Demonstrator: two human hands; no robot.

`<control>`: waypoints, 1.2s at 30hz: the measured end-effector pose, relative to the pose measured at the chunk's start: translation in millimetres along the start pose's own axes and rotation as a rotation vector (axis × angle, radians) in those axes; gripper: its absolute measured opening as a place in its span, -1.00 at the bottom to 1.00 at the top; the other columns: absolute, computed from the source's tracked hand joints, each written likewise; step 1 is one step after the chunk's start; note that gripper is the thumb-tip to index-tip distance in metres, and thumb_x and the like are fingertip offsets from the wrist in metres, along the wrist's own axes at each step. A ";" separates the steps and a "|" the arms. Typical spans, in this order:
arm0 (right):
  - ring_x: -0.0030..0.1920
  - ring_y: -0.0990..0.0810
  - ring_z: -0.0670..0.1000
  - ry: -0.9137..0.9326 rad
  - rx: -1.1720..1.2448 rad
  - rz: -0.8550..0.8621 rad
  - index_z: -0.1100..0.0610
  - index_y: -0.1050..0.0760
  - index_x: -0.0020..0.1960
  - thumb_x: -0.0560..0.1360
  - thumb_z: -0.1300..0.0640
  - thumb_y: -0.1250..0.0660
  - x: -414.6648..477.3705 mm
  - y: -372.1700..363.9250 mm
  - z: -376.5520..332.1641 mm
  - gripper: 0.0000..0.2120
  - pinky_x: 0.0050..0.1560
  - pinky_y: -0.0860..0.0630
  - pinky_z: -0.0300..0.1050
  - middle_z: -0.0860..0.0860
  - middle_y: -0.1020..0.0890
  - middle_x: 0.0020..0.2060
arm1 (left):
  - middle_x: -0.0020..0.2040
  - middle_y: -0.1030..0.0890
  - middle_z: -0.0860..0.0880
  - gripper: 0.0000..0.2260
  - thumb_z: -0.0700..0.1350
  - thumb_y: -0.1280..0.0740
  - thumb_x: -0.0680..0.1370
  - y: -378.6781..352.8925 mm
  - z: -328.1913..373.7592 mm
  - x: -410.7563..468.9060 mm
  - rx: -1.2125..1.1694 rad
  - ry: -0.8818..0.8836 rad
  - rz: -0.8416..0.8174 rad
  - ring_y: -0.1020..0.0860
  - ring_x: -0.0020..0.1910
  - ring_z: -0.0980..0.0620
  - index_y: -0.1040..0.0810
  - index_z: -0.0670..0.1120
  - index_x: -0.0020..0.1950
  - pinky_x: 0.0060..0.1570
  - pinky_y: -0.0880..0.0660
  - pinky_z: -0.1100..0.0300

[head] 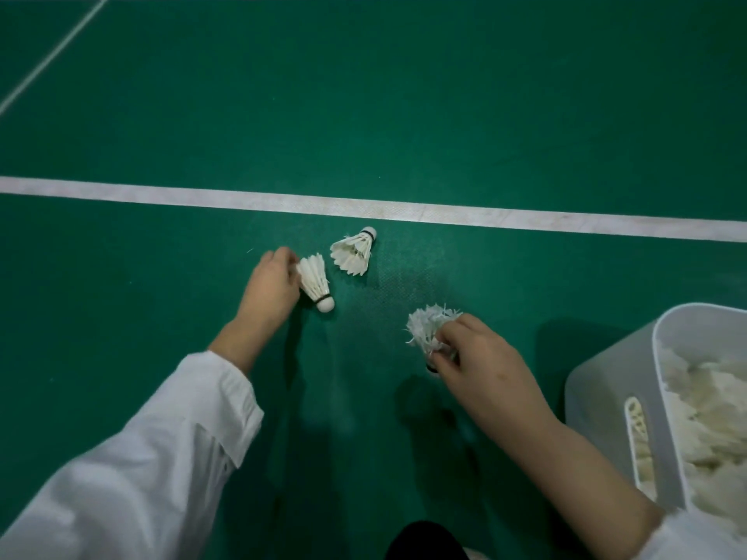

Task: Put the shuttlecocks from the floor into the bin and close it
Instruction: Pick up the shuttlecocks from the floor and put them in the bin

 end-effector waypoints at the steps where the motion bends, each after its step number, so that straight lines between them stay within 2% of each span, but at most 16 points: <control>1: -0.07 -0.48 0.07 -0.001 -0.011 0.011 0.10 -0.40 -0.15 0.51 0.09 -0.24 0.0 1.3 0.7 -0.89 -0.21 -0.30 -0.10 -0.03 -0.42 -0.13 | 0.07 -0.47 -0.21 -0.82 -0.27 -0.22 0.52 -1.9 2.0 -7.9 -0.015 -0.044 0.034 -0.45 0.02 -0.15 -0.44 -0.23 0.11 0.02 -0.32 0.12; 4: -0.06 -0.50 0.09 -0.004 -0.019 0.035 0.12 -0.43 -0.11 0.51 0.08 -0.23 1.3 6.3 3.0 -0.89 -0.19 -0.35 -0.07 0.00 -0.47 -0.07 | -0.04 -0.44 -0.12 -0.91 -0.30 -0.23 0.47 -5.2 10.1 -32.3 0.024 -0.262 0.116 -0.38 -0.01 -0.08 -0.43 -0.17 -0.04 -0.02 -0.32 0.13; 7: -0.06 -0.50 0.09 -0.015 -0.014 0.035 0.12 -0.42 -0.11 0.51 0.08 -0.23 2.0 9.4 6.8 -0.90 -0.19 -0.35 -0.07 0.01 -0.47 -0.07 | -0.06 -0.45 -0.09 -0.93 -0.27 -0.26 0.48 -8.2 18.9 -49.2 0.125 -0.413 0.132 -0.35 0.01 -0.03 -0.45 -0.16 -0.06 -0.12 -0.42 0.06; 10: -0.06 -0.50 0.10 -0.023 -0.013 0.028 0.12 -0.43 -0.10 0.51 0.09 -0.23 2.0 10.9 9.8 -0.90 -0.16 -0.37 -0.06 0.01 -0.47 -0.07 | -0.09 -0.47 -0.12 -0.94 -0.21 -0.29 0.52 -4.0 24.9 -53.7 0.286 -0.366 0.117 -0.37 -0.03 -0.10 -0.52 -0.18 -0.05 -0.24 -0.46 -0.01; 12: -0.07 -0.50 0.11 -0.032 0.005 0.023 0.11 -0.43 -0.10 0.51 0.10 -0.23 0.6 12.6 11.0 -0.91 -0.16 -0.37 -0.05 0.02 -0.46 -0.08 | -0.11 -0.45 -0.12 -0.92 -0.19 -0.32 0.51 -0.4 28.1 -56.9 0.327 -0.323 0.118 -0.36 -0.05 -0.11 -0.54 -0.20 -0.11 -0.22 -0.42 0.00; 14: -0.08 -0.50 0.10 -0.033 0.035 0.023 0.12 -0.43 -0.11 0.51 0.10 -0.23 -2.1 13.7 11.5 -0.91 -0.15 -0.40 -0.04 0.01 -0.46 -0.09 | -0.10 -0.46 -0.09 -0.89 -0.18 -0.35 0.50 2.9 38.9 -67.2 0.184 -0.362 0.123 -0.36 -0.04 -0.06 -0.53 -0.20 -0.18 -0.10 -0.37 0.10; 16: -0.09 -0.50 0.10 -0.036 0.058 0.030 0.12 -0.43 -0.11 0.51 0.11 -0.23 -5.5 15.1 12.5 -0.91 -0.15 -0.41 -0.04 0.01 -0.47 -0.10 | -0.04 -0.47 -0.01 -0.89 -0.20 -0.36 0.48 2.7 55.7 -75.9 -0.080 -0.367 0.050 -0.38 -0.01 0.03 -0.51 -0.16 -0.23 0.02 -0.27 0.34; 18: -0.09 -0.50 0.10 -0.036 0.067 0.037 0.13 -0.43 -0.11 0.50 0.11 -0.23 -7.3 16.5 14.9 -0.91 -0.15 -0.40 -0.04 0.01 -0.47 -0.10 | -0.07 -0.50 0.02 -0.88 -0.20 -0.35 0.49 -4.7 70.0 -75.1 -0.267 -0.283 -0.060 -0.47 -0.08 0.03 -0.48 -0.11 -0.23 0.00 -0.37 0.35; 19: -0.09 -0.50 0.10 -0.034 0.064 0.039 0.13 -0.43 -0.11 0.50 0.12 -0.23 -7.6 17.7 16.5 -0.91 -0.15 -0.39 -0.04 0.02 -0.47 -0.10 | -0.15 -0.52 0.00 -0.89 -0.18 -0.33 0.51 -10.7 74.5 -70.4 -0.319 -0.205 -0.093 -0.51 -0.15 -0.03 -0.46 -0.08 -0.21 -0.07 -0.45 0.22; 21: -0.08 -0.50 0.11 -0.032 0.064 0.045 0.13 -0.43 -0.12 0.50 0.12 -0.23 -7.3 20.8 20.0 -0.91 -0.14 -0.39 -0.04 0.02 -0.48 -0.10 | -0.21 -0.52 -0.05 -0.93 -0.13 -0.29 0.53 -22.9 79.8 -57.0 -0.380 -0.012 -0.092 -0.54 -0.19 -0.13 -0.42 -0.06 -0.14 -0.17 -0.42 0.11; 22: -0.08 -0.50 0.11 -0.034 0.070 0.049 0.14 -0.43 -0.12 0.50 0.12 -0.23 -6.9 22.7 21.7 -0.92 -0.14 -0.39 -0.04 0.03 -0.48 -0.10 | -0.16 -0.53 -0.08 -0.91 -0.08 -0.28 0.54 -27.8 82.8 -50.1 -0.424 0.097 -0.076 -0.52 -0.15 -0.13 -0.41 -0.08 -0.05 -0.16 -0.39 0.12; 25: -0.10 -0.50 0.11 -0.042 0.069 0.067 0.13 -0.43 -0.12 0.50 0.12 -0.23 -6.0 29.7 26.4 -0.91 -0.16 -0.38 -0.05 0.02 -0.48 -0.10 | 0.12 -0.51 -0.16 -0.58 0.05 -0.31 0.51 -39.8 91.4 -27.7 -0.537 0.379 -0.039 -0.49 0.06 -0.11 -0.33 -0.17 0.23 0.02 -0.39 0.13; 27: -0.10 -0.49 0.10 -0.033 0.062 0.091 0.14 -0.44 -0.12 0.50 0.12 -0.23 -5.4 35.0 28.2 -0.92 -0.16 -0.35 -0.06 0.03 -0.48 -0.10 | 0.22 -0.50 -0.13 -0.53 0.05 -0.32 0.51 -48.4 96.0 -13.7 -0.547 0.415 -0.030 -0.49 0.14 -0.10 -0.33 -0.16 0.32 0.06 -0.37 0.17; 30: -0.11 -0.48 0.10 -0.015 0.067 0.118 0.16 -0.44 -0.12 0.50 0.14 -0.24 -6.4 44.4 30.0 -0.92 -0.14 -0.35 -0.05 0.04 -0.48 -0.11 | 0.14 -0.59 -0.13 -0.70 -0.04 -0.31 0.53 -54.7 97.7 -2.1 -0.541 0.422 -0.002 -0.54 -0.07 -0.06 -0.52 -0.14 0.20 -0.07 -0.43 0.18; 33: -0.12 -0.48 0.09 0.006 0.057 0.139 0.15 -0.44 -0.12 0.50 0.15 -0.24 -10.9 60.7 36.9 -0.93 -0.14 -0.38 -0.04 0.03 -0.48 -0.12 | -0.05 -0.64 -0.14 -0.81 -0.07 -0.29 0.53 -43.0 106.6 -14.7 -0.459 0.335 0.084 -0.52 -0.20 -0.05 -0.60 -0.12 0.04 -0.19 -0.41 0.18; 36: -0.10 -0.52 0.10 0.010 0.077 0.185 0.12 -0.46 -0.08 0.48 0.17 -0.25 -15.6 90.4 45.5 -0.96 -0.08 -0.45 -0.02 0.02 -0.53 -0.12 | -0.19 -0.58 -0.09 -0.86 -0.07 -0.24 0.56 -16.3 133.7 -55.0 -0.338 -0.005 0.114 -0.49 -0.22 -0.09 -0.55 -0.09 -0.05 -0.26 -0.32 0.14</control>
Point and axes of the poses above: each hand's wrist, its own x-axis towards the middle knuckle, its own y-axis out of the back of the hand, z = x × y, the point moved 1 cm from there along x, towards the middle knuckle
